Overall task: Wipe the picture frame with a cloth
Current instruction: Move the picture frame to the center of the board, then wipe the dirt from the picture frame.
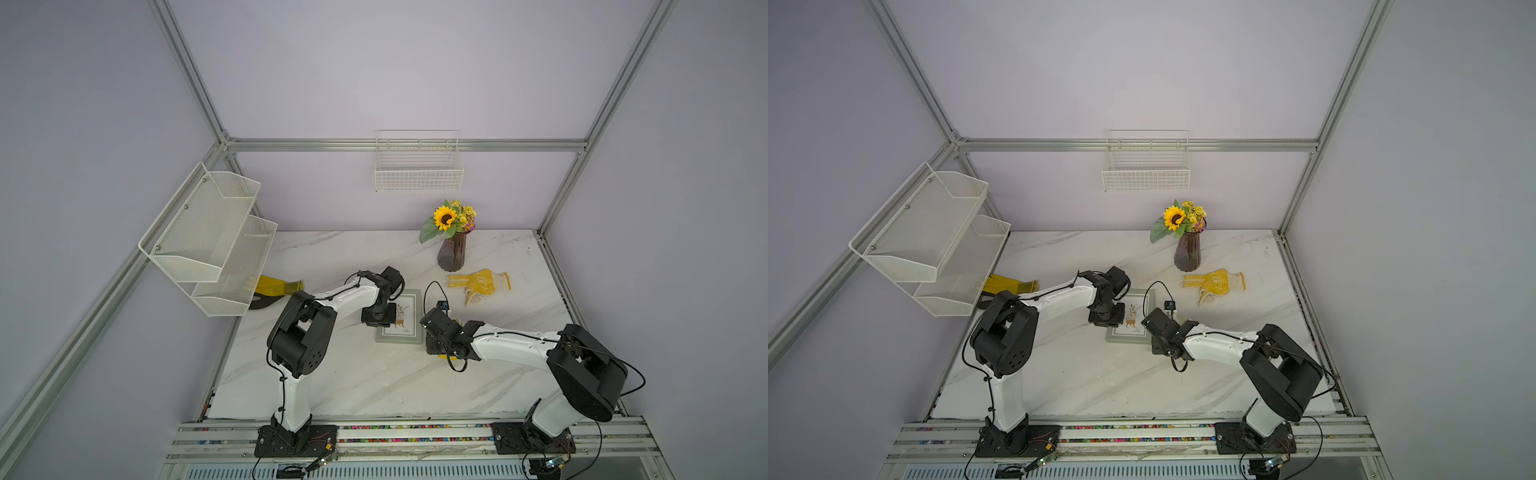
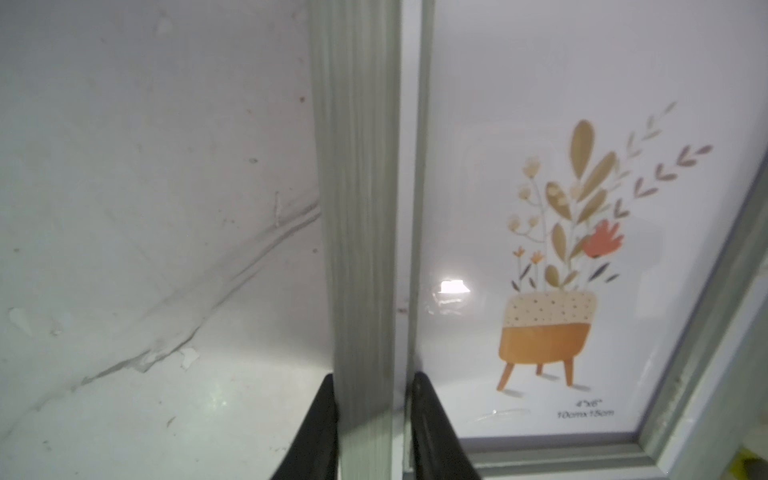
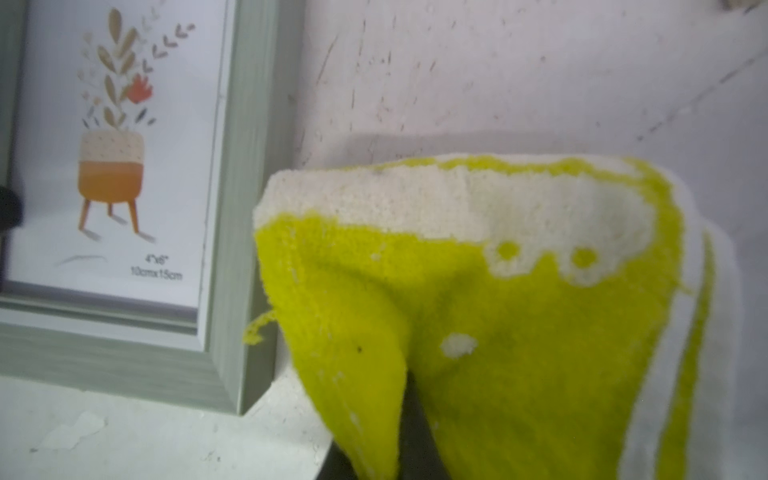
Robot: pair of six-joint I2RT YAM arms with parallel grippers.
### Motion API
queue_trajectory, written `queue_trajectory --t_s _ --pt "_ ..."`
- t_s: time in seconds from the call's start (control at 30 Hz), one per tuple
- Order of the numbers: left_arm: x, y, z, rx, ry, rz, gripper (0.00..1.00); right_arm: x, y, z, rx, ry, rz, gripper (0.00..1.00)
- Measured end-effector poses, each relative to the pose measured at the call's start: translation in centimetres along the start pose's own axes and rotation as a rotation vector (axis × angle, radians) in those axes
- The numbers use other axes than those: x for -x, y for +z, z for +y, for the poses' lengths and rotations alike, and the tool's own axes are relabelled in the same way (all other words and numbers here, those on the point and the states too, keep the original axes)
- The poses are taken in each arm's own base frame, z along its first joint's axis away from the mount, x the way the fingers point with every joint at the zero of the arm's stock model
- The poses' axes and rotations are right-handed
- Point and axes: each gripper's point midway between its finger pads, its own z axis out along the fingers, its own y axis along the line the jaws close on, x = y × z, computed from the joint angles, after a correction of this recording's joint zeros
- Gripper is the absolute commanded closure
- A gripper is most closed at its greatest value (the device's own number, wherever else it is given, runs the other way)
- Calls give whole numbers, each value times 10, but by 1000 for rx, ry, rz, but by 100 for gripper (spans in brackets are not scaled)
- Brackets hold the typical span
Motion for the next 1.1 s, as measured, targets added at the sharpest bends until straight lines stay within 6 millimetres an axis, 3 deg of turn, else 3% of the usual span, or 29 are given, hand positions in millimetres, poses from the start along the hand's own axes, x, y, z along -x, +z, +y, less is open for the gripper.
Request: queue_trajectory --t_s 0.07,0.17,0.3,0.4,0.6,0.7,0.9,1.1 --pt "-1 0 0 -1 1 -1 85 23 0 -3 28 10 -25 100" --pt "-1 0 0 -3 1 -4 85 73 -8 1 64 0 -110 100" --pt "-2 0 -1 -5 3 -9 86 138 -18 30 166 -42 -222 100" --pt "-3 0 -1 -5 6 -15 86 166 -5 57 248 -83 -238 100" --pt "-13 -1 -8 -4 17 -11 86 170 50 91 337 -159 -153 100" --pt "-17 -1 -12 -6 26 -10 85 172 66 108 396 -180 -115 100" --pt "-17 -1 -13 -3 23 -13 85 185 60 139 520 -198 -100 100" --pt "-17 -1 -13 -4 14 -12 85 167 55 155 642 -209 -11 100"
